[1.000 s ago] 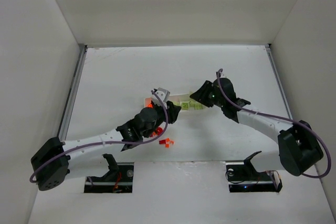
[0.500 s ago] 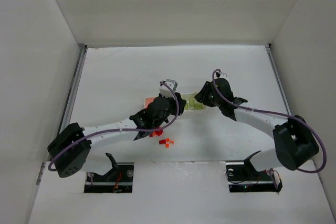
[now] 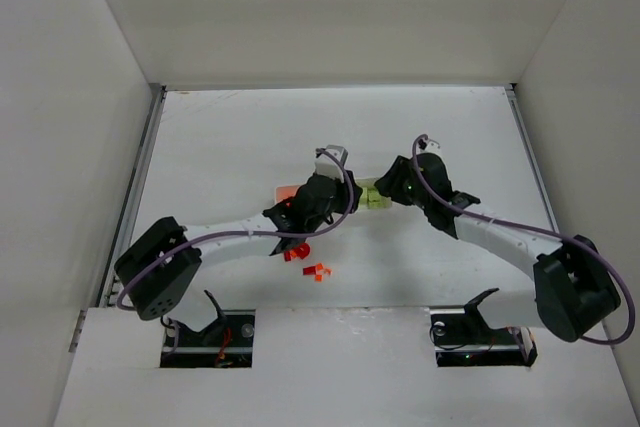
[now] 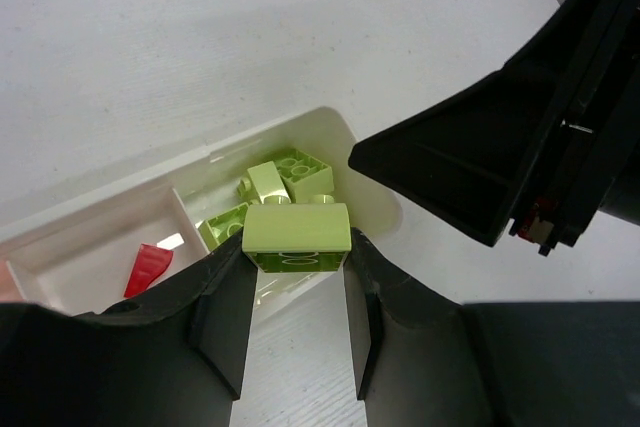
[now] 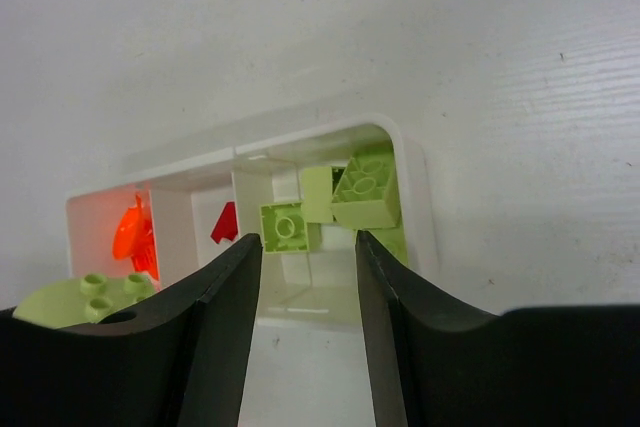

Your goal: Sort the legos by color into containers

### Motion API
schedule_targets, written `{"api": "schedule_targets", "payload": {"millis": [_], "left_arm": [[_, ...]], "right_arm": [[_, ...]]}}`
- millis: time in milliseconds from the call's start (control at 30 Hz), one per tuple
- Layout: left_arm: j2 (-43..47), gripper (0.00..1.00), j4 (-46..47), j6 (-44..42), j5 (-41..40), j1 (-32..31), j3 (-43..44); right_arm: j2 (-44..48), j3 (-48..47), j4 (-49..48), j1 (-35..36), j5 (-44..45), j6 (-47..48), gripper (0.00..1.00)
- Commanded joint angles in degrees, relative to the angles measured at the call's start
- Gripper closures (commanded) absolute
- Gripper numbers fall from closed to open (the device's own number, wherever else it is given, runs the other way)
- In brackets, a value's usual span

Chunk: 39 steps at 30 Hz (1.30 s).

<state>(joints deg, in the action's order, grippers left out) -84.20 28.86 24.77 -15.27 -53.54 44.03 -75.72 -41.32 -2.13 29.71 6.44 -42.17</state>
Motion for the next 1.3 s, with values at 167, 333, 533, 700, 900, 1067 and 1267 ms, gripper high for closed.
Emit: {"api": "schedule_targets", "payload": {"millis": [167, 333, 533, 700, 900, 1067, 1267], "left_arm": [[-5.70, 0.81, 1.37, 1.15, 2.08, 0.15, 5.18], [-9.92, 0.81, 1.55, 0.71, 1.56, 0.76, 6.68], [-12.03, 0.72, 1.72, 0.54, 1.47, 1.03, 7.39], [-11.78, 0.47, 1.81, 0.27, 1.29, 1.20, 7.21], [-7.48, 0.40, 1.37, -1.04, 1.21, 1.29, 6.51], [1.57, 0.47, 1.37, -1.40, 0.33, 3.04, 2.56], [16.06, 0.71, -2.04, -0.78, -3.00, 4.89, -6.22]], "right_arm": [[8.13, 5.81, -7.62, -0.75, 4.81, -1.51, 0.55], [9.28, 7.39, -9.29, -1.11, 4.81, -2.04, 0.55], [8.75, 7.39, -9.38, -0.84, 4.72, -2.12, 0.53], [9.01, 7.57, -9.73, -0.84, 4.90, -2.12, 0.49], [8.66, 7.57, -10.26, -0.76, 4.90, -1.69, 0.49], [9.98, 7.66, -11.66, 1.61, 4.90, 0.16, 0.65], [8.23, 3.89, -11.41, 11.18, 3.32, 7.18, 0.82]]}}
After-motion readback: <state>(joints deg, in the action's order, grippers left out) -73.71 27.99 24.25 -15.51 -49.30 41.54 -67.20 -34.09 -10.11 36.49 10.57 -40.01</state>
